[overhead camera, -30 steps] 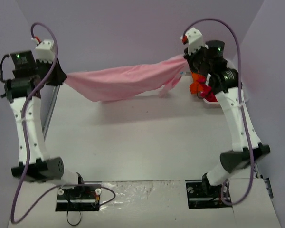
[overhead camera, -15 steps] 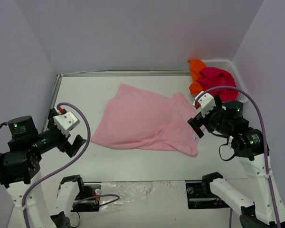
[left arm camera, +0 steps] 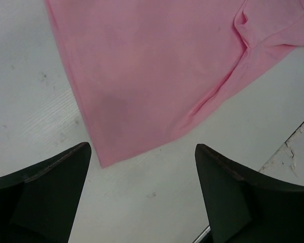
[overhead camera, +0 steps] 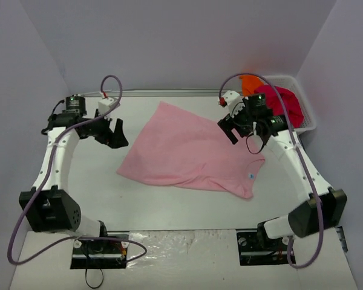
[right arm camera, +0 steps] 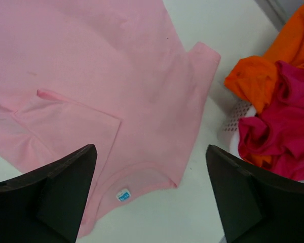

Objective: Fold and stack the t-shirts
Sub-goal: Flatten out the tshirt

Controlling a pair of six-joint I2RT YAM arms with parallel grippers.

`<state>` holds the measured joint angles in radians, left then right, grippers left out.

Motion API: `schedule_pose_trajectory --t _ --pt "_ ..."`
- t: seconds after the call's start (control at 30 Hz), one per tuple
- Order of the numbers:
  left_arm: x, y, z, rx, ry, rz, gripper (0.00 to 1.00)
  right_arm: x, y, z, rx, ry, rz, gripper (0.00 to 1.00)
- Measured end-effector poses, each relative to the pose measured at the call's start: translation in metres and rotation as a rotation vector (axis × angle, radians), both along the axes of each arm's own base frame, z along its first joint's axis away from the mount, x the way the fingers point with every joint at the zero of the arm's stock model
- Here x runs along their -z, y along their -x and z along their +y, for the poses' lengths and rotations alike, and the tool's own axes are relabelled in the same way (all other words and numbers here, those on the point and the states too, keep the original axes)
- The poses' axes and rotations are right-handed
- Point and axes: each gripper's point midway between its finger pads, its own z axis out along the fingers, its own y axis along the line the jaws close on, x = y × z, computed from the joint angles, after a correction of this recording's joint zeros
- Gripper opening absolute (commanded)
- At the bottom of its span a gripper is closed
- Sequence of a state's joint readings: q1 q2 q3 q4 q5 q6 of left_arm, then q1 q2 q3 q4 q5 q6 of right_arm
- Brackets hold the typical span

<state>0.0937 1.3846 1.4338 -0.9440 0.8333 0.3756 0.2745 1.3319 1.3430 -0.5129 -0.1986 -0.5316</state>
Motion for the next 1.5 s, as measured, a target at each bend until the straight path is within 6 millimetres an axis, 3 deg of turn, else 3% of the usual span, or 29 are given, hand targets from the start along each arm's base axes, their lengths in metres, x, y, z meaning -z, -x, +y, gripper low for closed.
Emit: schedule_pose_trajectory --t 0.03,0.13,0.23,0.37,0.4,0.47,0.53,0.67,0.8,0.9,1.0,1.27,1.5 --pt "0.015 -0.011 -0.007 0.009 -0.015 0.034 0.81 0.011 -0.014 0.004 0.004 0.003 0.029 0.58" --pt "0.047 -0.032 -0.028 0.036 -0.055 0.090 0.78 0.054 -0.057 0.017 0.019 0.013 0.125 0.20" --pt "0.061 -0.053 -0.042 0.040 -0.081 0.108 0.72 0.100 -0.090 0.027 0.041 0.025 0.209 0.06" --pt "0.056 -0.098 -0.044 -0.013 -0.092 0.050 0.58 0.145 -0.107 0.030 0.063 0.045 0.292 0.02" --pt "0.053 -0.110 -0.043 -0.029 -0.098 0.032 0.55 0.150 -0.109 0.030 0.068 0.051 0.301 0.00" --pt "0.047 -0.135 -0.045 -0.059 -0.104 -0.005 0.38 0.154 -0.112 0.029 0.079 0.057 0.305 0.00" --pt "0.042 -0.160 -0.050 -0.075 -0.109 -0.039 0.29 0.153 -0.114 0.026 0.090 0.062 0.299 0.00" --pt "0.047 -0.215 -0.071 -0.089 -0.108 -0.085 0.27 0.151 -0.118 0.016 0.116 0.068 0.290 0.00" --pt "0.082 -0.247 -0.087 -0.097 -0.113 -0.053 0.27 0.151 -0.121 0.005 0.141 0.074 0.287 0.00" --pt "0.112 -0.252 -0.093 -0.103 -0.124 -0.001 0.27 0.156 -0.122 0.000 0.155 0.082 0.296 0.00" --pt "0.127 -0.249 -0.093 -0.113 -0.134 0.036 0.27 0.173 -0.126 0.001 0.154 0.091 0.324 0.00" --pt "0.141 -0.238 -0.084 -0.140 -0.174 0.064 0.27 0.223 -0.136 0.023 0.120 0.120 0.401 0.00" --pt "0.138 -0.218 -0.069 -0.172 -0.210 0.077 0.28 0.225 -0.136 0.052 0.067 0.133 0.383 0.00"
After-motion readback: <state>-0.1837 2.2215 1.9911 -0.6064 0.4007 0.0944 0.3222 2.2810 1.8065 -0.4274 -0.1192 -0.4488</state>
